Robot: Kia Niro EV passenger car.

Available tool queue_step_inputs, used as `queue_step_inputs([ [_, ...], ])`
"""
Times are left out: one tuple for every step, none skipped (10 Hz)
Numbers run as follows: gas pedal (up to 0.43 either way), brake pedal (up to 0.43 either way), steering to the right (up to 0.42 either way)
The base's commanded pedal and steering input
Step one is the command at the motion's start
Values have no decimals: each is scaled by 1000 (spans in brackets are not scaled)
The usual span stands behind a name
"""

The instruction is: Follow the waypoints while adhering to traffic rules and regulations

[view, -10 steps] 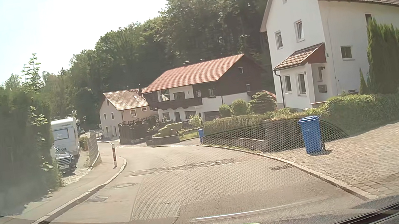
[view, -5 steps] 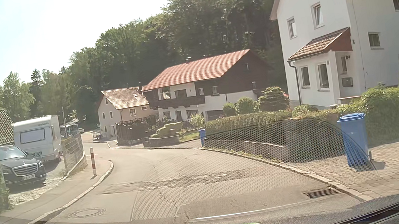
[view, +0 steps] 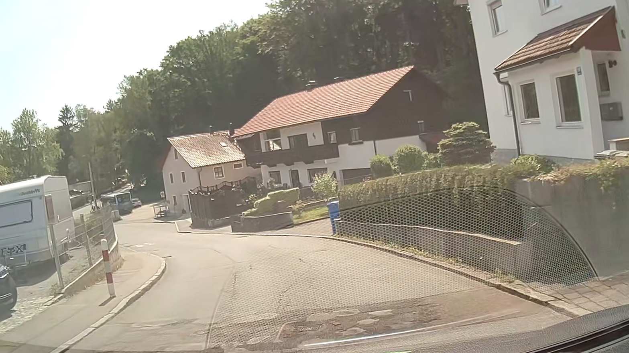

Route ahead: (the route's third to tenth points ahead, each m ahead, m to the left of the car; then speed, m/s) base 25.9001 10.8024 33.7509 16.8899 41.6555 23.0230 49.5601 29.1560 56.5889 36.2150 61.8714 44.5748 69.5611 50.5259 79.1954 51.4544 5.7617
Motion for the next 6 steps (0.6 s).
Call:
queue_step_inputs([
  [0,195,-58],
  [0,195,-58],
  [0,189,-58],
  [0,189,-60],
  [0,189,-64],
  [0,189,-71],
])
